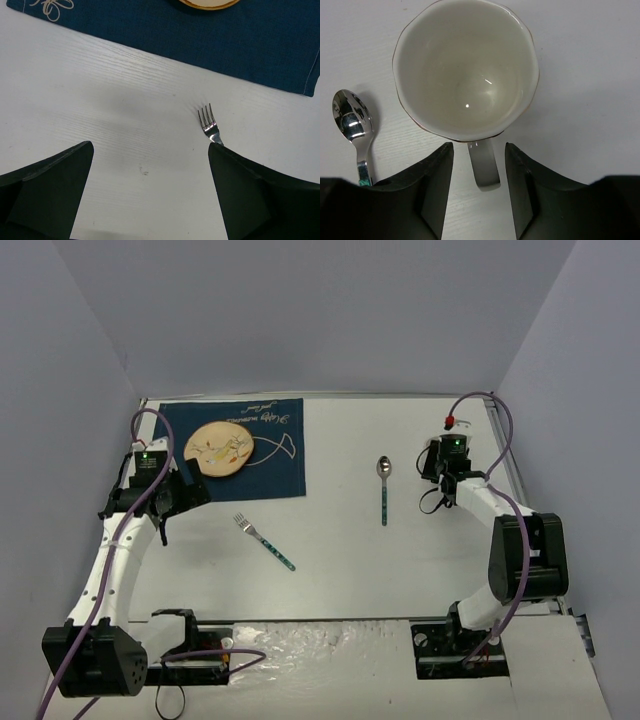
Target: Set the dinner table for one person
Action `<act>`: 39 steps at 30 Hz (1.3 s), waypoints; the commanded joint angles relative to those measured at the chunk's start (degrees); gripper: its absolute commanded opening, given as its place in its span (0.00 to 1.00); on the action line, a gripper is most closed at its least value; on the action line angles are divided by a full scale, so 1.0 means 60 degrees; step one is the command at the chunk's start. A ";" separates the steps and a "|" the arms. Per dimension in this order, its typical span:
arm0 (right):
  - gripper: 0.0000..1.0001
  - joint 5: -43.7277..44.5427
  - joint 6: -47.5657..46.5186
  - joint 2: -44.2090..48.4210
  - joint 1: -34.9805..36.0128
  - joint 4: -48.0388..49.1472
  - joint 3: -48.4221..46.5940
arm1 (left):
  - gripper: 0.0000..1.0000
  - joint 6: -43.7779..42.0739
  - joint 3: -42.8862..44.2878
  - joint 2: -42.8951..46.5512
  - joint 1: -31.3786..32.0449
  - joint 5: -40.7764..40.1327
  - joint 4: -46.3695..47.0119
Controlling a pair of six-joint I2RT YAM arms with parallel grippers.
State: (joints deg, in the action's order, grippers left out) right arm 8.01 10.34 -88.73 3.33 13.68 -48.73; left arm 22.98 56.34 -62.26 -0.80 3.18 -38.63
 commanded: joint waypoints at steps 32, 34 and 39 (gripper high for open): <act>0.00 -0.2916 -0.2864 -0.2492 0.3329 0.0401 -0.6972 | 0.97 0.0056 0.1383 -0.0305 0.0030 0.0272 -0.0386; 0.00 -0.3182 -0.3030 -0.3134 0.3620 0.0394 -0.7883 | 0.97 0.0016 0.1507 -0.0316 0.0030 0.0254 -0.0495; 0.00 -0.3557 -0.3205 -0.4645 0.4051 0.0363 -0.9784 | 0.97 0.0011 0.1626 -0.0296 0.0030 0.0276 -0.0592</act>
State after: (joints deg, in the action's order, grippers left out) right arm -9.48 -6.88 -114.48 25.88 7.56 -97.23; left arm 23.18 62.80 -64.39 -0.80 4.71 -41.77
